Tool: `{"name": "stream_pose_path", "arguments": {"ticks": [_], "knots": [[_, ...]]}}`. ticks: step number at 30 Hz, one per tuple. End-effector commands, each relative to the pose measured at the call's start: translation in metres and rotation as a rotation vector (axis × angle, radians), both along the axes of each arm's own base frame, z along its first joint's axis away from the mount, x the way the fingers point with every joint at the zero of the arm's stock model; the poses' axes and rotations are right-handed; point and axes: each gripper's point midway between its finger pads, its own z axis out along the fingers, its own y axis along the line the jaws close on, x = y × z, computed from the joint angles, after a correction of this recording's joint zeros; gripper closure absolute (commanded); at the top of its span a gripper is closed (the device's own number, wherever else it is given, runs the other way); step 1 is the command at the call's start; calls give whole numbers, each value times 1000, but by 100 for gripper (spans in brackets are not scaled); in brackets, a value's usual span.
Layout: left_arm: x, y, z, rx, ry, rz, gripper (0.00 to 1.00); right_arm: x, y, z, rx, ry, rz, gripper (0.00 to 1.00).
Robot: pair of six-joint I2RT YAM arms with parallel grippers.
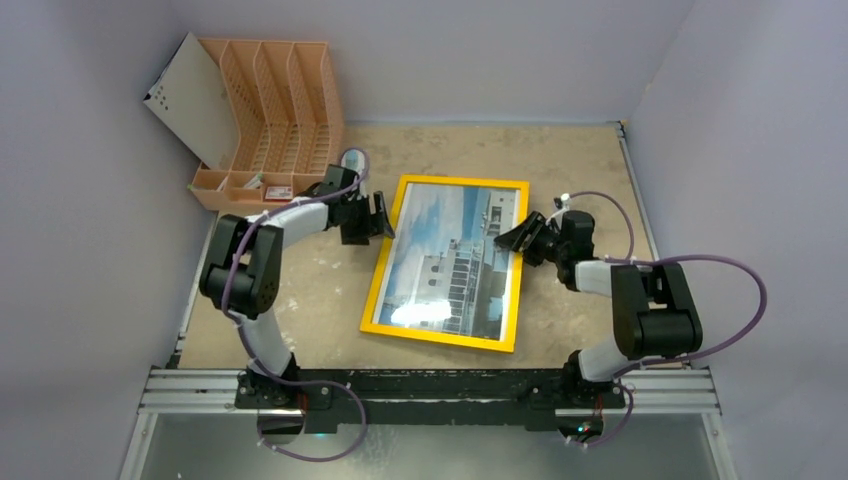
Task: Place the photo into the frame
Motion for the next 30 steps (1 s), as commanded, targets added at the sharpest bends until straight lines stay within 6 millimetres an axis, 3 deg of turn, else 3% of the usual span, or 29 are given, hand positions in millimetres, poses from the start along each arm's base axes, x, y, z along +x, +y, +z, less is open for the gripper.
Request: {"name": "stream_pose_path", "arguments": {"ticks": [1, 7, 16, 21, 26, 28, 30], "knots": [[34, -27, 5, -112, -74, -44, 26, 1, 6, 21, 59, -65, -2, 43], [58, -61, 27, -244, -133, -160, 29, -18, 3, 1, 54, 17, -23, 34], [91, -112, 26, -343, -148, -243, 31, -37, -4, -11, 15, 138, -55, 21], [106, -147, 30, -370, -193, -303, 31, -48, -10, -18, -30, 262, -72, 20], [120, -183, 31, -398, -240, -385, 31, -58, -3, -22, -27, 339, -2, 19], [132, -188, 29, -376, -259, -376, 31, -61, -2, -23, -35, 354, 32, 19], [148, -180, 23, -292, -260, -325, 31, -60, -2, -22, -49, 363, 55, 19]]}}
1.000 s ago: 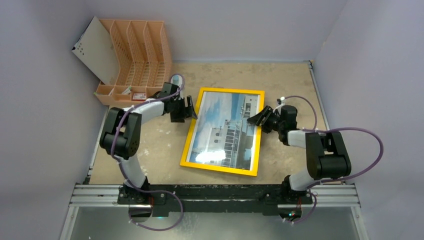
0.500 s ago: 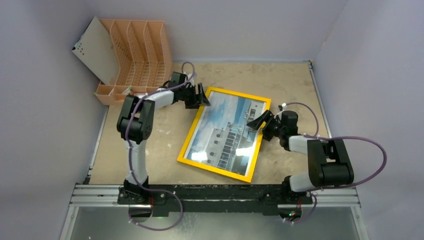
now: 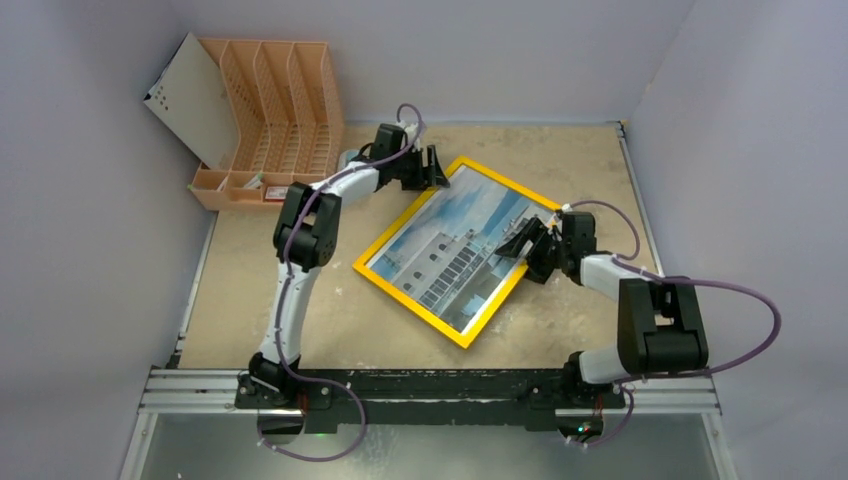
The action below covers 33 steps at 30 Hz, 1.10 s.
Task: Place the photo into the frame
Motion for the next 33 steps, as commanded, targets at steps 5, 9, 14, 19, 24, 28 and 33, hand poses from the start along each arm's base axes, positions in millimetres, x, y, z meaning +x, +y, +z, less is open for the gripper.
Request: {"name": "stream_pose_path", "arguments": {"ticks": [5, 9, 14, 19, 24, 28, 33], "knots": [[34, 16, -6, 221, -25, 150, 28, -31, 3, -7, -32, 159, 108, 18], [55, 50, 8, 213, -32, 236, 27, -37, -9, -9, -96, 194, 39, 14], [66, 58, 38, 200, -116, 188, 25, -44, -27, -6, -178, 213, -59, 9], [55, 59, 73, 198, -143, 147, 25, -27, -53, 23, -291, 115, -185, 9], [13, 91, 99, 280, -86, 233, 25, 40, -70, 97, -364, -163, -267, 10], [-42, 120, 106, 345, -2, 285, 24, 94, -81, 130, -442, -285, -280, 11], [-120, 145, 81, 379, 128, 299, 24, 160, -82, 125, -531, -304, -197, 11]]}}
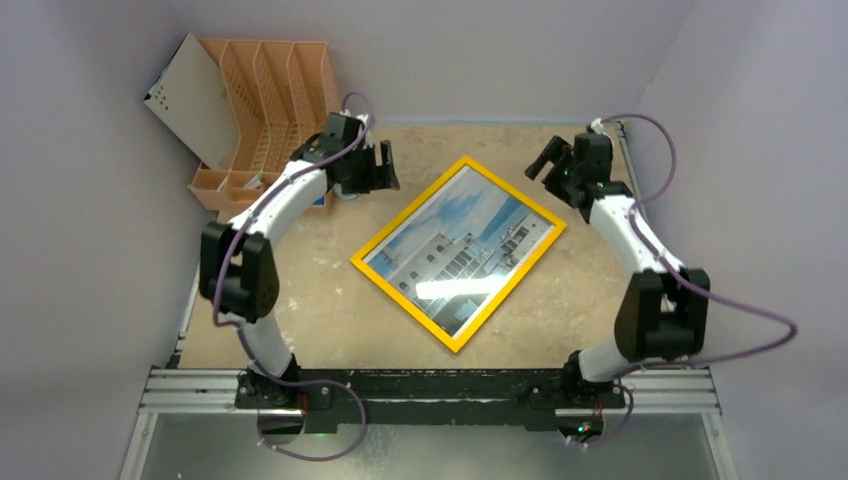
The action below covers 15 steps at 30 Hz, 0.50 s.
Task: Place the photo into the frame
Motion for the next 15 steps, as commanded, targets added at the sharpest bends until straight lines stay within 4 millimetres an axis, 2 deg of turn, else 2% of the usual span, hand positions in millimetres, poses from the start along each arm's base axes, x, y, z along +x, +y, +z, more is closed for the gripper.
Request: {"name": "stream_pose_path", "arguments": {"ticks": [1, 4, 7, 11, 15], "knots": [[-67, 30, -23, 40, 129, 80, 24, 55, -12, -6, -145, -14, 41, 11], [-102, 48, -37, 38, 161, 194, 24, 83, -20, -13, -217, 10, 39, 13], [-128, 48, -49, -57, 155, 247, 24, 99, -34, -23, -292, 21, 1, 13], [-144, 40, -61, -125, 158, 232, 24, 108, -33, -47, -327, 51, 56, 13], [-157, 42, -86, -108, 216, 241, 24, 102, -32, -86, -330, 165, 99, 12]]}}
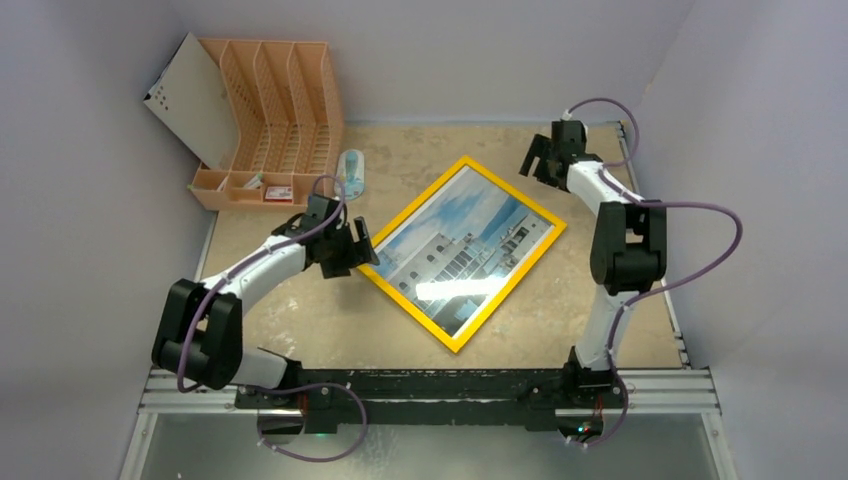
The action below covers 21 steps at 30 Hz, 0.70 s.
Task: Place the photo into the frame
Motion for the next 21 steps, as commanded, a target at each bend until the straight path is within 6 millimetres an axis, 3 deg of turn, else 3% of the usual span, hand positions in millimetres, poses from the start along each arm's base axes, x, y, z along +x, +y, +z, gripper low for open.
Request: {"name": "stream_pose_path", "arguments": {"ticks": [1, 6, 9, 15, 21], "knots": [[12, -17, -1, -96, -54, 15, 24, 2, -1, -14, -41, 55, 55, 12], [16, -43, -8, -226, -36, -38, 25, -15, 19, -40, 38, 130, 146, 12], [30, -44, -2, -215, -53, -28, 26, -30, 31, -46, 91, 161, 200, 13], [63, -53, 18, -194, -110, -79, 27, -64, 43, -43, 165, 199, 231, 16], [104, -68, 16, -208, -154, -140, 27, -109, 51, -36, 253, 201, 189, 20]]}}
